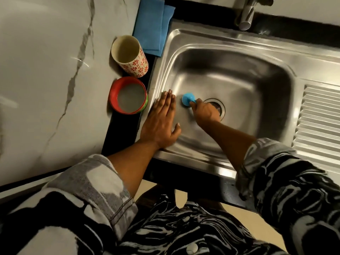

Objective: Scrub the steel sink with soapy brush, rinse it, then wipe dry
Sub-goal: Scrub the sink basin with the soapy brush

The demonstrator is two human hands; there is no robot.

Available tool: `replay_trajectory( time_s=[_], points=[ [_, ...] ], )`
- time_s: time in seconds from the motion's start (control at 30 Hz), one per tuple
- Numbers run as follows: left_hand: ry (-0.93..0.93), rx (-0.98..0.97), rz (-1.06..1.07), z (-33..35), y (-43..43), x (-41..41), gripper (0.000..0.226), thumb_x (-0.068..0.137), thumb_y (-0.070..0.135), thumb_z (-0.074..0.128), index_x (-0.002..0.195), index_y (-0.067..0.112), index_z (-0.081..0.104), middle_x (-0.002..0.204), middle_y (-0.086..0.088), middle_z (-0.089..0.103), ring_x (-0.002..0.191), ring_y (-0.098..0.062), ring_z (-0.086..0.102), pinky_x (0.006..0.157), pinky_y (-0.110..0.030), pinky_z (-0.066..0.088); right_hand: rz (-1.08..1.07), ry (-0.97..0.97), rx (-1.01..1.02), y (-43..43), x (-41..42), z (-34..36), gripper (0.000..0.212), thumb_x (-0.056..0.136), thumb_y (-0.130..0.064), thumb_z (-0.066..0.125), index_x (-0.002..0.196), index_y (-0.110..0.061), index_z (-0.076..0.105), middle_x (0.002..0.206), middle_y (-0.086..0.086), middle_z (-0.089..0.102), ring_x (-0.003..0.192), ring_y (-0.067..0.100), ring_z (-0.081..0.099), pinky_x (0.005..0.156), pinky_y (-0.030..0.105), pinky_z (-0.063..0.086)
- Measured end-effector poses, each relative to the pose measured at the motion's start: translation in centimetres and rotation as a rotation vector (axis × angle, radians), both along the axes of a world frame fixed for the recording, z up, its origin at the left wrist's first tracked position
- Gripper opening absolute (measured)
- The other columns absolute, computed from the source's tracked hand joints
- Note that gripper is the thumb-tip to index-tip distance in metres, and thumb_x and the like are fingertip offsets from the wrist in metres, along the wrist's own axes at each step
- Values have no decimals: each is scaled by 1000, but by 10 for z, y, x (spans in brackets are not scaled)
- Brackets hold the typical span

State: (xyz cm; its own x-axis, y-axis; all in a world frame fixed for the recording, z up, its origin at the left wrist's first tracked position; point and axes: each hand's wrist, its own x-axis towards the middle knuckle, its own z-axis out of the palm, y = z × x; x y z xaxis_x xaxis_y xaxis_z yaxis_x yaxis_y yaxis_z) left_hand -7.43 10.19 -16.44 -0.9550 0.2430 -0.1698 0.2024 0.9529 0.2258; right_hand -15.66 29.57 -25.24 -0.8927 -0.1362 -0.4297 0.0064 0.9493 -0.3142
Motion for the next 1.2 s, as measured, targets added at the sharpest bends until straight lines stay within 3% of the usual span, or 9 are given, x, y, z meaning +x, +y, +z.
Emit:
replay_trajectory(
  time_s=[0.2,0.3,0.43,0.67,0.8,0.9,0.97,1.1,1.2],
  points=[
    [-13,-7,-10,2,1,0,98,93,48,48,168,4,3,177,-16,-1,164,-29,-4,133,-48,9,289,-106,24,14,46,0,55,105,-60,23,124,-17,52,99,16,69,88,38,68,70,42,51],
    [-12,-6,-6,1,1,0,99,92,47,49,169,5,3,177,-16,0,164,-29,-3,132,-49,11,177,-54,97,37,16,0,51,106,-57,29,126,-18,54,108,19,69,96,42,66,76,44,48],
    [-6,4,-11,0,1,-1,99,91,46,51,168,3,6,177,-17,4,164,-30,0,132,-49,12,-3,4,101,15,-30,6,52,107,-57,27,123,-16,54,105,18,70,93,41,66,72,43,46],
    [-6,-8,-13,2,0,-1,98,94,49,49,168,4,3,177,-15,-2,164,-29,-5,132,-48,9,350,-125,53,16,39,5,55,106,-60,24,123,-16,53,102,17,70,90,38,68,68,39,45],
    [-9,7,-8,1,1,-1,99,92,46,52,169,5,5,177,-16,1,164,-28,-3,132,-47,9,160,-27,130,25,-6,3,53,106,-59,27,122,-17,54,102,16,70,89,38,67,75,45,53],
    [-12,0,-3,1,1,-1,99,91,45,52,168,3,7,177,-17,5,164,-28,0,132,-46,9,28,0,86,-2,-35,7,52,106,-58,26,121,-16,53,96,13,68,77,31,62,67,43,50],
    [-15,-2,-9,1,1,-2,98,91,47,51,168,3,8,177,-17,4,164,-29,0,132,-47,10,70,-14,31,-20,-21,7,50,107,-57,25,119,-17,53,96,12,69,76,30,63,64,39,48],
    [-12,-4,-13,3,1,-2,99,93,50,49,168,3,6,177,-17,2,164,-30,-3,132,-48,10,301,-115,38,-3,46,10,52,106,-58,27,123,-16,52,104,21,69,93,40,68,67,39,40],
    [-12,4,-9,3,1,-1,99,93,48,50,168,4,6,177,-16,1,164,-30,-3,132,-48,10,281,-137,84,21,33,8,53,106,-59,28,123,-17,54,108,19,69,98,40,67,71,39,44]
  ],
)
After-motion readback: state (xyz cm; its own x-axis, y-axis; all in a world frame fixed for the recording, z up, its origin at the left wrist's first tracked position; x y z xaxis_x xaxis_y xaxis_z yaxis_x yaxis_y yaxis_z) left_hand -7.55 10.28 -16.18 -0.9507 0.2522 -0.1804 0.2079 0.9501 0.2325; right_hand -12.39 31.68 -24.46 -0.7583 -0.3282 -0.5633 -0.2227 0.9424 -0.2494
